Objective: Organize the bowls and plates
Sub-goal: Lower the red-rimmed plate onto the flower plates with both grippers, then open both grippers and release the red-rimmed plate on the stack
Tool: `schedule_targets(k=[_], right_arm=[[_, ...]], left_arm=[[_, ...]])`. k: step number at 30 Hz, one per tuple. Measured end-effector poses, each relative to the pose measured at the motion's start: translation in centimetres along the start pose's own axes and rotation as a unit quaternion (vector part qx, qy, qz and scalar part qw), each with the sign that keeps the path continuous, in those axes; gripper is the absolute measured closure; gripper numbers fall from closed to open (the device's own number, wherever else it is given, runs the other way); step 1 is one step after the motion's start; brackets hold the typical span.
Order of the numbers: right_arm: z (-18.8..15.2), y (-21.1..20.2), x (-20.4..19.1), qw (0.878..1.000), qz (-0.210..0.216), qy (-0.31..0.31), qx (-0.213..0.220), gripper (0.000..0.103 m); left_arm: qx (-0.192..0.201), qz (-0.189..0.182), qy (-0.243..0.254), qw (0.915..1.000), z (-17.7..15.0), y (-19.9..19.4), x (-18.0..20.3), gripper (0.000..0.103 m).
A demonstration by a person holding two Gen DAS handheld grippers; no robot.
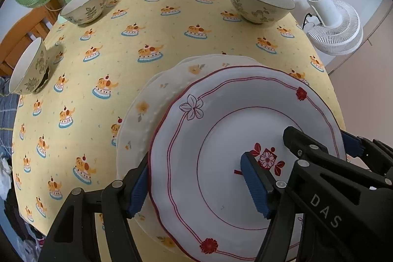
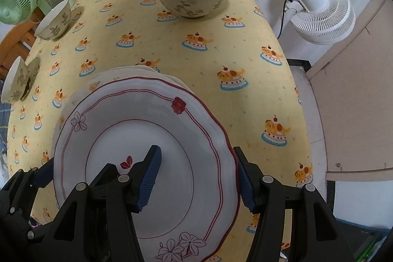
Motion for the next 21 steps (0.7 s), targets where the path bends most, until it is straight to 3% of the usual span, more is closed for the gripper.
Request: schedule_targets(k=[8, 11, 15, 21], right_arm=[[-0.3, -0.3, 0.3, 1.0, 0.011, 0.002, 0.0, 0.046], [-0.4, -0.7, 0.4, 1.0, -0.003, -0.004, 0.008, 0.057], [-0.7, -1.0, 0.7, 1.0, 0.001, -0.012, 0.011, 0.079], [-0.6, -1.3, 0.1, 0.999, -0.008, -0.028, 0.024, 0.082]], left_arm=[[0.0, 0.038, 0.019, 0.9991, 0.1, -0.1, 0.7, 0.027], [0.0, 0.048, 0.02, 0.9986, 0.2, 0.0, 0.8, 0.027], [-0.005, 0.086, 0.026, 0.9959, 0.1, 0.2, 0.7, 0.028], [-0.006, 0.086, 0.022, 0.996, -0.1, 0.1, 0.3, 0.027]])
Point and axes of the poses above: each gripper's, at about its wrist camera, not at the fingertips, and y roughly the way its jaws point, x to its right, z to its top, the point moved 2 cm from there along y, roughly the way its jaws point, and after that the axes turned 9 degrees about y, right-handed, at the moved point
